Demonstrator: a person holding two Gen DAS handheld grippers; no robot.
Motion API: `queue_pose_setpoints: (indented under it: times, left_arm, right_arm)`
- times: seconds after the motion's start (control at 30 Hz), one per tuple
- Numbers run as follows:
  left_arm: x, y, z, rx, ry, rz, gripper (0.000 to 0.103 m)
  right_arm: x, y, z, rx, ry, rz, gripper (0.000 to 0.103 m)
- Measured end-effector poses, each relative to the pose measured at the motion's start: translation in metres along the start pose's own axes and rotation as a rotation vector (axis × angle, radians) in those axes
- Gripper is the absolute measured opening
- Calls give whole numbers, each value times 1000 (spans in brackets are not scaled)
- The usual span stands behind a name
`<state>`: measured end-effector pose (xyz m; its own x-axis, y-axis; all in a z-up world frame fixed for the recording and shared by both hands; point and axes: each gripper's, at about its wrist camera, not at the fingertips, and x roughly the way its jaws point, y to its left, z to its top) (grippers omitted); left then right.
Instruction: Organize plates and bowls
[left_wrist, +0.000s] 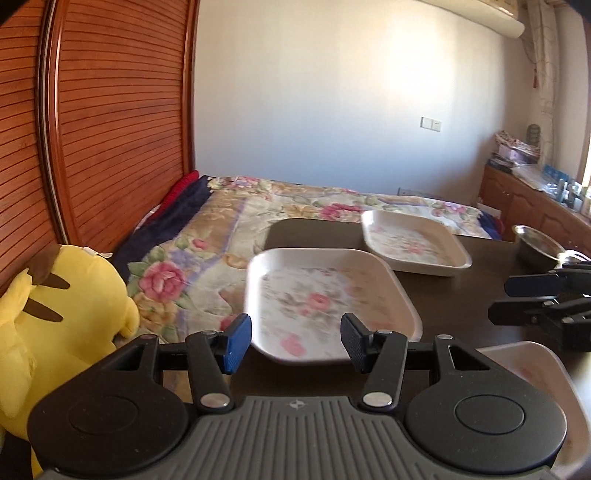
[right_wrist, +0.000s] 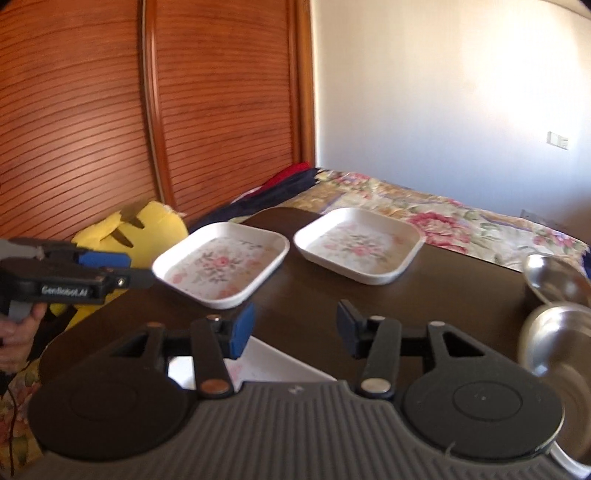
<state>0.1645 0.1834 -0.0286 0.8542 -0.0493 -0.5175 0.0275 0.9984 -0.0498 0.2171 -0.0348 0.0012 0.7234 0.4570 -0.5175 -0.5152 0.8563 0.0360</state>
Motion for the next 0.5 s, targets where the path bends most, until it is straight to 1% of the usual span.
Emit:
queue_pose_setpoints:
  times: [0.17,0.23,0.33,0.43,0.5]
  left_arm:
    - [23,19,7,-6,12,9,55]
    - [31,25,9,-17,20,7,49]
    - [43,35,10,-37,33,3,42]
    - [51,41,9,-39,43,-1,37]
    - [56,42,9,-36,45,-6,37]
  right_arm:
    - [29,10,14,-3,45,39,51]
    - [40,13,19,-6,63,51,50]
    - [59,19,29,-19,86,58,50]
    - [75,22,36,-21,108,65,47]
    - [85,24,39,-27,125,66,45]
